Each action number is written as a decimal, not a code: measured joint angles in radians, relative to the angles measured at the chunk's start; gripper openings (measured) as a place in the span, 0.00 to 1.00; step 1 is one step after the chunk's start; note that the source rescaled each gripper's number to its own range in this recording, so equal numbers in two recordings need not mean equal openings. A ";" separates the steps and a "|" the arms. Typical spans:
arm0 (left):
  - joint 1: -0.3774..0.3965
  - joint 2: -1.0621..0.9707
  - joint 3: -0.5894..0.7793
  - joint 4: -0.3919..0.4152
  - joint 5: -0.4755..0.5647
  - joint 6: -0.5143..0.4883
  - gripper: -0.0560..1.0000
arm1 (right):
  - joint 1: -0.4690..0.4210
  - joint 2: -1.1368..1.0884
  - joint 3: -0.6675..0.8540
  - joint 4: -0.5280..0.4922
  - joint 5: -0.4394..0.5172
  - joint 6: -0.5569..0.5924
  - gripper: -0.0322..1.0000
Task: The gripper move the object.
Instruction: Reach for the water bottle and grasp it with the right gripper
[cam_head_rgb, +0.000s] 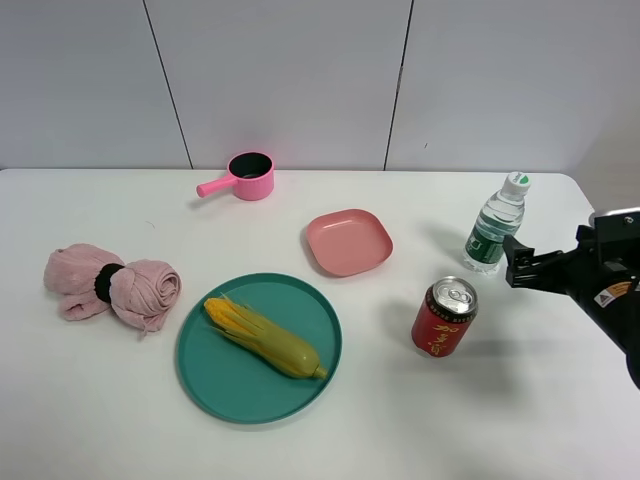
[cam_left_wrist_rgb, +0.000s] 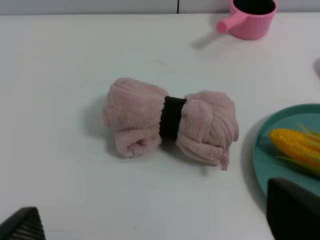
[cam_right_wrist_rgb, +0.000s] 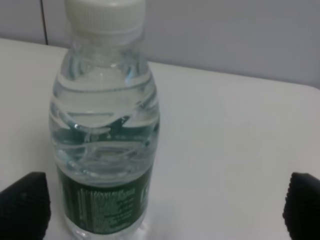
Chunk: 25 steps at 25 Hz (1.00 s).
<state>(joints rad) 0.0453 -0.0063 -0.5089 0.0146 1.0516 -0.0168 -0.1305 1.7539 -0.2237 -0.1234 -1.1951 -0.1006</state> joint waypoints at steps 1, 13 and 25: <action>0.000 0.000 0.000 0.000 0.000 0.000 1.00 | 0.000 0.019 0.000 0.000 -0.003 0.000 1.00; 0.000 0.000 0.000 0.000 0.000 0.000 1.00 | 0.000 0.150 -0.089 0.000 -0.006 0.000 1.00; 0.000 0.000 0.000 0.000 0.000 0.000 1.00 | 0.000 0.175 -0.176 -0.085 -0.007 0.058 0.99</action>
<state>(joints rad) 0.0453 -0.0063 -0.5089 0.0146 1.0516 -0.0168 -0.1305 1.9293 -0.3994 -0.2086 -1.2024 -0.0421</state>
